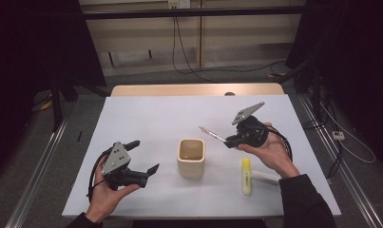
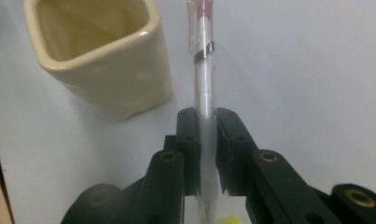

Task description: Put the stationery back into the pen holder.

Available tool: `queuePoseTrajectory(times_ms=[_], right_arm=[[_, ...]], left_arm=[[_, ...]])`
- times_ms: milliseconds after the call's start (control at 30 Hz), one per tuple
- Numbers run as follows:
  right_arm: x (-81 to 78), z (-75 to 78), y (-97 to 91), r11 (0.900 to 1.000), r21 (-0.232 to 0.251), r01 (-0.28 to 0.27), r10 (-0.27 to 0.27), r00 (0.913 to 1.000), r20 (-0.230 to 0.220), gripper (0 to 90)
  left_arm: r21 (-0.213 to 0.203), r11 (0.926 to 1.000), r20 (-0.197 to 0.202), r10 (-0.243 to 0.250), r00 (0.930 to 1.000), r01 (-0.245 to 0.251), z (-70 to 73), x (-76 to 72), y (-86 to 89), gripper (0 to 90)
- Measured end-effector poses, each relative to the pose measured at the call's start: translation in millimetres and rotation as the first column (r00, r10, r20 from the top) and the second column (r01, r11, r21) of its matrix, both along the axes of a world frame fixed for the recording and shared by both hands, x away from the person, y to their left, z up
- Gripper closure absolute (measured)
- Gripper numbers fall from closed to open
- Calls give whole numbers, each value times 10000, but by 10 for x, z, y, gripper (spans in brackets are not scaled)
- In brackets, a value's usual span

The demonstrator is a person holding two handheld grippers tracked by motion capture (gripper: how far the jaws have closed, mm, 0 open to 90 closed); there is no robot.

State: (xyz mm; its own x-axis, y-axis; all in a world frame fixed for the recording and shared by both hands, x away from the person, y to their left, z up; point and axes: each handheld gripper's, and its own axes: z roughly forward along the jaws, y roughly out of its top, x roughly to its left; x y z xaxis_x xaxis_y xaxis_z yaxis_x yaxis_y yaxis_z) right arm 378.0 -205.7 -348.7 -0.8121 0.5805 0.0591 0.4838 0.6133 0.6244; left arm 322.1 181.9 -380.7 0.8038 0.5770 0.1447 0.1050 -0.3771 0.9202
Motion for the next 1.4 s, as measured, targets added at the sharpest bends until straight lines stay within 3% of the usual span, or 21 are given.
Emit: queuePoseTrajectory(times_ms=[267, 400, 533, 733, 1033, 1233, 1300, 1400], right_arm=[[-76, 81, 128, 9982, 297, -517, 513, 9986, 163, 803], [-95, 104, 200, 9973, 241, -688, 682, 9974, 231, 802], [-98, 127, 260, 9964, 210, -822, 817, 9964, 236, 803], [-95, 134, 355, 9961, 168, -868, 864, 9960, 213, 803], [-70, 216, 550, 9916, 52, -1295, 1293, 9912, 293, 802], [-39, 262, 635, 9904, -44, -1385, 1385, 9899, 290, 803], [-24, 269, 646, 9904, 10, -1385, 1384, 9899, 294, 803], [-34, 263, 683, 9896, -44, -1439, 1440, 9890, 330, 803]], left_arm=[[192, 9997, 441, -145, 9989, 137, 43, 32, -149, 52], [489, 9985, 641, -274, 9976, 243, 93, 43, -227, 63], [691, 9973, 1113, -333, 9932, 257, 147, 56, -302, 64], [803, 9953, 1343, -642, 9889, 538, 169, 78, -359, 82], [1382, 9895, 2196, -714, 9730, 414, 234, 118, -467, 88], [2172, 9758, 2851, -866, 9546, 237, 248, 177, -546, 107], [2376, 9711, 3160, -984, 9437, 217, 247, 188, -569, 138], [2514, 9676, 3348, -1077, 9361, 214, 247, 191, -590, 144]])
